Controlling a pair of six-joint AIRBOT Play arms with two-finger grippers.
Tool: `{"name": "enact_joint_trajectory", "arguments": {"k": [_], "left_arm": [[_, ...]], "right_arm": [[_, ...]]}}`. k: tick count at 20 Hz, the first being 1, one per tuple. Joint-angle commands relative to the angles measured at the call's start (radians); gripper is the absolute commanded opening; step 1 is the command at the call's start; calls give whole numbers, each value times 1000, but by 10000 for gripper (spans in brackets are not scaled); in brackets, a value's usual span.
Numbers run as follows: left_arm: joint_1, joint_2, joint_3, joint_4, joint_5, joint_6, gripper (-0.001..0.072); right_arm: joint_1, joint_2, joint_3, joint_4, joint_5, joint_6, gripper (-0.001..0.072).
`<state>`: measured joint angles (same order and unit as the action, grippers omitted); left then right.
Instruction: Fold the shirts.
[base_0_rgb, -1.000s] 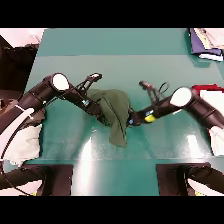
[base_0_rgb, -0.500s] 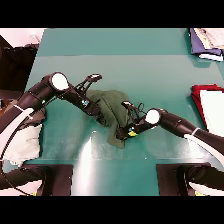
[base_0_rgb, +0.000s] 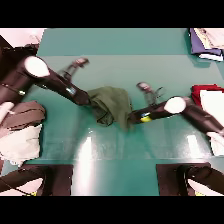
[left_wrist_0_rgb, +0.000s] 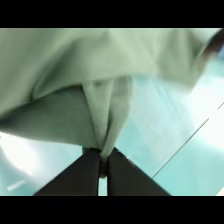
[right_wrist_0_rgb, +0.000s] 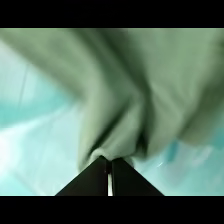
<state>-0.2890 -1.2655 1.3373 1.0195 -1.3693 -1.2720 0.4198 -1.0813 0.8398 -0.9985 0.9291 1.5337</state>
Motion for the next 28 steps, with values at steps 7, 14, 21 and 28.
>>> {"name": "enact_joint_trajectory", "arguments": {"k": [7, 14, 21, 28], "left_arm": [[159, 163, 414, 52, -270, 15, 32], [159, 233, 782, 47, -302, -63, 31], [159, 283, 706, 60, -267, -62, 31], [159, 192, 174, 280, -148, -25, 31]], "right_arm": [[-688, 390, 281, -99, 269, -41, 17], [-853, 434, 685, -102, 427, -43, 18], [-853, 180, 973, -94, 666, 25, 17], [-591, -132, 715, -104, 579, 6, 19]]}}
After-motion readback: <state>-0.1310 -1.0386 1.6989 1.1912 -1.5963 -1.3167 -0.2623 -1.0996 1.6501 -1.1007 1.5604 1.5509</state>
